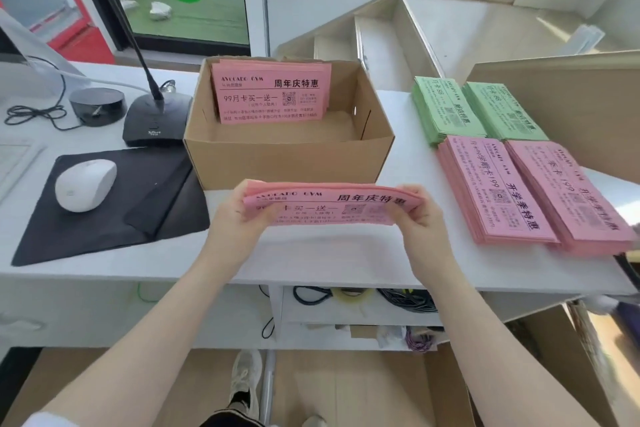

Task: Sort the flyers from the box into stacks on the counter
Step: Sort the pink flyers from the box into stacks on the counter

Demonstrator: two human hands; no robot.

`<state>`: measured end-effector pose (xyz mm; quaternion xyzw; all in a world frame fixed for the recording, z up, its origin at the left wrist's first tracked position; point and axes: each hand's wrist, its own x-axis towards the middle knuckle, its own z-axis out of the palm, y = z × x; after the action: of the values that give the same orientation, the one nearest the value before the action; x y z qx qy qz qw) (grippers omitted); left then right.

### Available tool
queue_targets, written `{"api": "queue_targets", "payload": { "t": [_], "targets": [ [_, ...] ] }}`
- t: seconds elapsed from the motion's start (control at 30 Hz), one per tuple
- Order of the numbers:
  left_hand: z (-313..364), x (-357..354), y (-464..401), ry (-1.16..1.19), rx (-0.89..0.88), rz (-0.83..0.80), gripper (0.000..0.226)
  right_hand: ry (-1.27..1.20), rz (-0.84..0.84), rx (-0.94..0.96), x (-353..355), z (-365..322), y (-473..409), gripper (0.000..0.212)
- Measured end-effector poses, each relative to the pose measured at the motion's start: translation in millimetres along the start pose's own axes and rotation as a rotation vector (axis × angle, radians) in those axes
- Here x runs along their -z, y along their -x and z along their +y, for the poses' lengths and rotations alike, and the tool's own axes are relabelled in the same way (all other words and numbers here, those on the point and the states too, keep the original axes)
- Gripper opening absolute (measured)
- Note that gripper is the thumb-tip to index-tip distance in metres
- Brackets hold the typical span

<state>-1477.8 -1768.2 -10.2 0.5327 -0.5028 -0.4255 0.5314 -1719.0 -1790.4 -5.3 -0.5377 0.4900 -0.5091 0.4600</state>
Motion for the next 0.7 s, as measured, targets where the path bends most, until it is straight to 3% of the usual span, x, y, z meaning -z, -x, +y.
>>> {"api": "queue_targets", "payload": {
  "t": [0.1,0.23,0.37,0.53,0.7],
  "targets": [
    [-11,-2,3,-0.004,0.054,-0.051,0.029,-0.003,0.040,-0.082,-3,11,3,0.026],
    [-5,-6,-3,0.126,0.024,0.014,0.020,-0.089,0.079,0.004,-7,0,0,0.029],
    [-2,-13,-13,0.205,0.060,0.080,0.015,0.146,0.118,0.074,-14,2,-6,0.030],
    [-14,-6,-12,0.102,0.072,-0.053,0.023,0.022,0.079,-0.064,-6,20,-3,0.043],
    [-12,0,-11,0.066,-0.006,-0.030,0.023,0.077,0.053,0.024,-1,14,-1,0.028]
  ]
}}
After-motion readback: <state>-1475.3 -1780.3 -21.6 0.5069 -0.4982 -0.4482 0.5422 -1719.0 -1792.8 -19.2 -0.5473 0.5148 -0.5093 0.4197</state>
